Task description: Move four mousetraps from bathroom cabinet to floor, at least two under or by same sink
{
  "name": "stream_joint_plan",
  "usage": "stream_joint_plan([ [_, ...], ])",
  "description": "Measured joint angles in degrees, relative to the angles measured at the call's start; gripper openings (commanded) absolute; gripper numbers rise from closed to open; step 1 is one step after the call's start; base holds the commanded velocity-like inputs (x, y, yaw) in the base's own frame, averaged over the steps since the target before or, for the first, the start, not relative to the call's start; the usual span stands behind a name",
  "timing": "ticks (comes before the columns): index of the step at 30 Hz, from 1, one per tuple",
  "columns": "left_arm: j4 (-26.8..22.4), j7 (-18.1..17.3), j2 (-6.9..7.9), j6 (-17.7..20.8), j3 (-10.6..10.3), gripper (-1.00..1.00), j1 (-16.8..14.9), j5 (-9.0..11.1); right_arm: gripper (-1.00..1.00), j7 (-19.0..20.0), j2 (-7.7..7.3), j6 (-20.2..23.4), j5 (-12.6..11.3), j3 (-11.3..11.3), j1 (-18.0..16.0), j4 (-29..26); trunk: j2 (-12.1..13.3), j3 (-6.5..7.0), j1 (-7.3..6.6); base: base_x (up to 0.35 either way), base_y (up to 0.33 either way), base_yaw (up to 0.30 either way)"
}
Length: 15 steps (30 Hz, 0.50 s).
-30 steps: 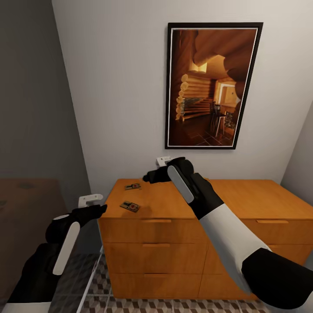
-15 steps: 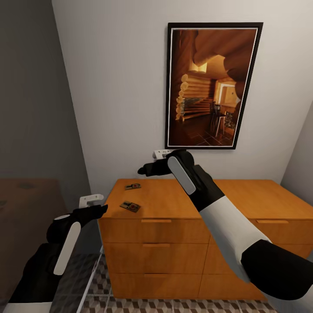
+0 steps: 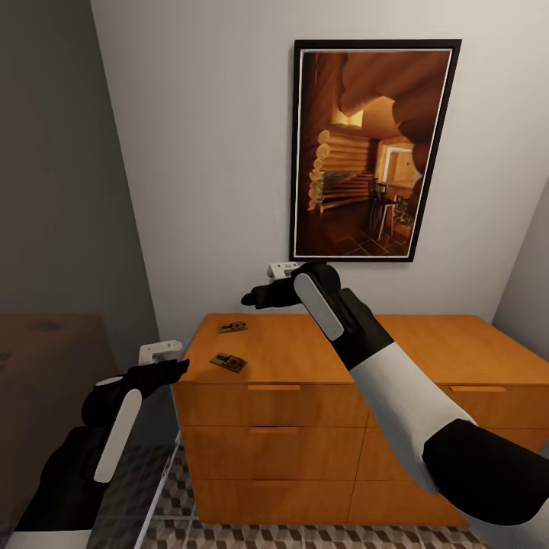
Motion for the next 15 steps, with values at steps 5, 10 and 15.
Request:
stream_joint_plan([
  [5,0.02,-0.02,0.00,0.04,-0.03,1.00,-0.02,0.01,1.00,0.00,0.00,0.00,-0.04,-0.02,-0.01,0.04,0.00,0.00,-0.01,0.036,0.000,0.000],
  [10,0.07,0.00,-0.03,0.01,-0.04,1.00,0.01,-0.03,1.00,0.00,0.00,0.00,-0.05,0.02,-0.01,0.08,-0.01,0.00,-0.02,0.184,0.000,0.000],
  [15,0.10,0.00,-0.03,-0.06,-0.01,1.00,0.00,-0.06,1.00,0.00,0.00,0.00,-0.06,0.06,-0.01,0.06,0.00,0.00,-0.02,0.238,0.000,0.000],
])
